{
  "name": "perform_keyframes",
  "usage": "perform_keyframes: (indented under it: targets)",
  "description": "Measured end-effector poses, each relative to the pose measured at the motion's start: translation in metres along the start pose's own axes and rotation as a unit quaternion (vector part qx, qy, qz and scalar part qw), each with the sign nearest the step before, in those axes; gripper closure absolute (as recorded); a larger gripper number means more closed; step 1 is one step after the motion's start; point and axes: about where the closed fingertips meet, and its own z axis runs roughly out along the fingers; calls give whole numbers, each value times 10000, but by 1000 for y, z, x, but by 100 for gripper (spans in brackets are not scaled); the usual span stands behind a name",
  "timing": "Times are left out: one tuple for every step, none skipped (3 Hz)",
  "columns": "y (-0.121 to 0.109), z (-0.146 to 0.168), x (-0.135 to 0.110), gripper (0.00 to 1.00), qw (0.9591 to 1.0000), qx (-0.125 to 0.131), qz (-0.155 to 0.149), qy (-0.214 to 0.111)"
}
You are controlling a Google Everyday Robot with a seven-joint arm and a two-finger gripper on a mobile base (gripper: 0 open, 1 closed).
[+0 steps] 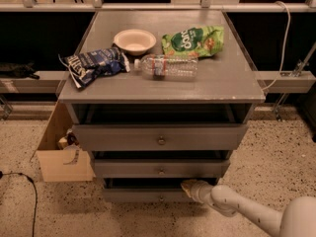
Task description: Open bottom drawer
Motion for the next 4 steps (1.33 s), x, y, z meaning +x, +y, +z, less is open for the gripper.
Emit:
perform_keyframes:
  targets:
    - [0,0,0,23,10000,0,0,0]
    - [0,0,0,8,10000,-1,0,0]
    - [1,-1,4,0,10000,-8,-3,28]
    - [-8,-28,22,0,9995,-86,-32,300]
